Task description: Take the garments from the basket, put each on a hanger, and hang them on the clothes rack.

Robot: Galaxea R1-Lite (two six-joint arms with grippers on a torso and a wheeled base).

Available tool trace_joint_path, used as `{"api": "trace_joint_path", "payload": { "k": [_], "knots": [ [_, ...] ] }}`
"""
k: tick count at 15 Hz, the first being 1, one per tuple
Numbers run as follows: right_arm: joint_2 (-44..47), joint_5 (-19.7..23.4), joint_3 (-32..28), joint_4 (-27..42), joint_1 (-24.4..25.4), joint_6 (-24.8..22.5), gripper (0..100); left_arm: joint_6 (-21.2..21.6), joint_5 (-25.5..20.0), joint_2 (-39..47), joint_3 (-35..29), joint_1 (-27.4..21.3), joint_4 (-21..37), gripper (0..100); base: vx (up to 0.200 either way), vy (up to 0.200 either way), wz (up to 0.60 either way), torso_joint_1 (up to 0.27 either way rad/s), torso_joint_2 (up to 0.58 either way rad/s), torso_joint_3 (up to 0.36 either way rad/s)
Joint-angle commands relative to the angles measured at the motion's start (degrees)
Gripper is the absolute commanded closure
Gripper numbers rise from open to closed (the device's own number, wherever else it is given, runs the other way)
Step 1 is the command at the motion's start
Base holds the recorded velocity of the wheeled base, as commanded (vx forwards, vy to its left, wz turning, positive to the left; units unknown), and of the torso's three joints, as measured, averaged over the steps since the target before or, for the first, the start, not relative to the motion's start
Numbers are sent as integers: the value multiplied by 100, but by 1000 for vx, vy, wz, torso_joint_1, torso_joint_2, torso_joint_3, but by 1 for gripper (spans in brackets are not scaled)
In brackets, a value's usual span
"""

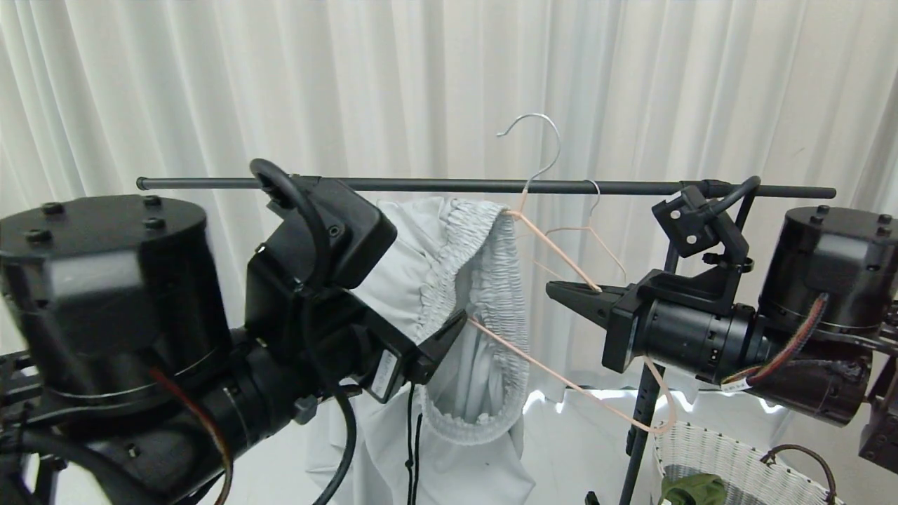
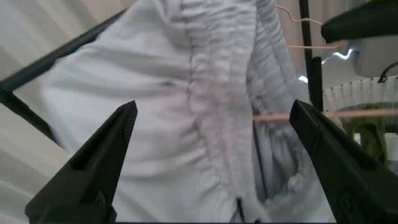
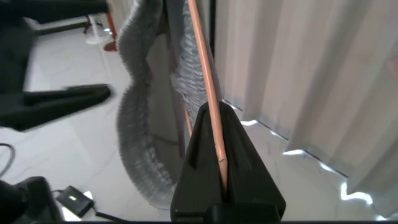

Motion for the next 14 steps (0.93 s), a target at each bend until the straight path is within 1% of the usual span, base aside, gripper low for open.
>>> {"api": "trace_joint_path", "payload": {
  "k": [1, 3, 4, 6, 9, 12, 14],
  "knots": [
    [-102, 164, 205, 2, -214, -135, 100, 349, -109, -639, 239, 158, 89, 0, 0, 0, 0, 0, 0, 0],
    [-216, 278, 310, 2, -249, -179, 100, 885, -170, -753, 178, 721, 229, 0, 0, 0, 0, 0, 0, 0],
    [-251, 278, 310, 2, -249, -179, 100, 1157, -373, -718, 160, 1011, 229, 0, 0, 0, 0, 0, 0, 0],
    [-277, 287, 328, 2, -214, -188, 100, 1412, -759, -516, 99, 1301, 212, 0, 0, 0, 0, 0, 0, 0],
    [-304, 296, 530, 2, -74, -223, 100, 1412, -1111, -208, -104, 1301, 141, 0, 0, 0, 0, 0, 0, 0],
    [-427, 357, 635, 2, 41, -320, 100, 1421, -1128, 3, -279, 1318, 141, 0, 0, 0, 0, 0, 0, 0],
    [-471, 471, 644, 2, 67, -329, 100, 1579, -1251, 56, -244, 1318, 141, 0, 0, 0, 0, 0, 0, 0]
  ]
}}
